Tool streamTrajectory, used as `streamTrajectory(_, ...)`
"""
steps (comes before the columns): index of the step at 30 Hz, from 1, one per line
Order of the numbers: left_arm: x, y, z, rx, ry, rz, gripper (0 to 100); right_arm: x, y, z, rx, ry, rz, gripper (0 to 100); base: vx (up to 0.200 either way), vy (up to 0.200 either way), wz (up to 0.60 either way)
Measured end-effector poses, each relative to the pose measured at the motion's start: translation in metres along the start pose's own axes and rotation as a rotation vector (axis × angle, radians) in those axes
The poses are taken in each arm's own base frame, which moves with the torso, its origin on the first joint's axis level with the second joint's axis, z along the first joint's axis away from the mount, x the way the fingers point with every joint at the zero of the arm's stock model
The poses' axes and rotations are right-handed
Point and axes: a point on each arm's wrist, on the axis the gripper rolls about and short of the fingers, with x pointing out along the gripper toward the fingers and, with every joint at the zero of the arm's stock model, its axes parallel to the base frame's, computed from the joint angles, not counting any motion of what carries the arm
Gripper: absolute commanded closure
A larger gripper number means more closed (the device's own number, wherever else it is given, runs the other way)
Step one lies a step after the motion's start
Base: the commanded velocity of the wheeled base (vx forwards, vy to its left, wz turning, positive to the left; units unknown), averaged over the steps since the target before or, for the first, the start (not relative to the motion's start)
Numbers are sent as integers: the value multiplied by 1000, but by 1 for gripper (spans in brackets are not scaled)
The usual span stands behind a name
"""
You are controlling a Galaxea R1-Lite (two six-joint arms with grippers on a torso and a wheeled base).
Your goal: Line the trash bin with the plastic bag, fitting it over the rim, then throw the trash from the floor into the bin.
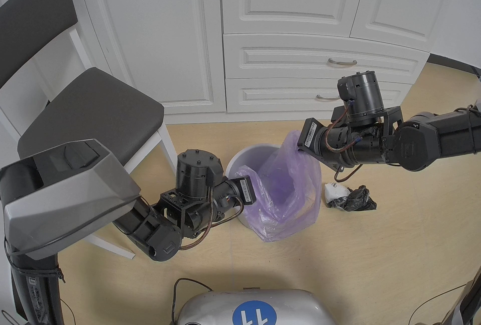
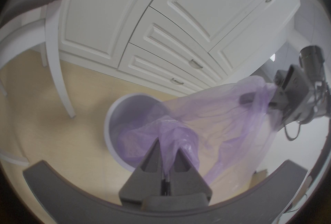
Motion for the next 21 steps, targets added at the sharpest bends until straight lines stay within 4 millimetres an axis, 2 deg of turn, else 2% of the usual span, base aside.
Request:
streamTrajectory(3,0,-3,1,31,-2,33,100,0,2,-3,-4,9,3,100,0,0,0)
streamTrajectory(8,-3,-2,0,40,-4,16,100,2,10,-18,-24,50,18,100,0,0,0)
streamTrajectory(11,-8,5,-7,65,30,-22,100,7,11,-26,-28,73,20,100,0,0,0)
streamTrajectory(15,-22,21,-18,136,95,-155,100,18,12,-33,-18,81,34,100,0,0,0)
streamTrajectory(21,-34,42,-26,214,29,-246,100,34,17,-43,42,57,89,100,0,0,0)
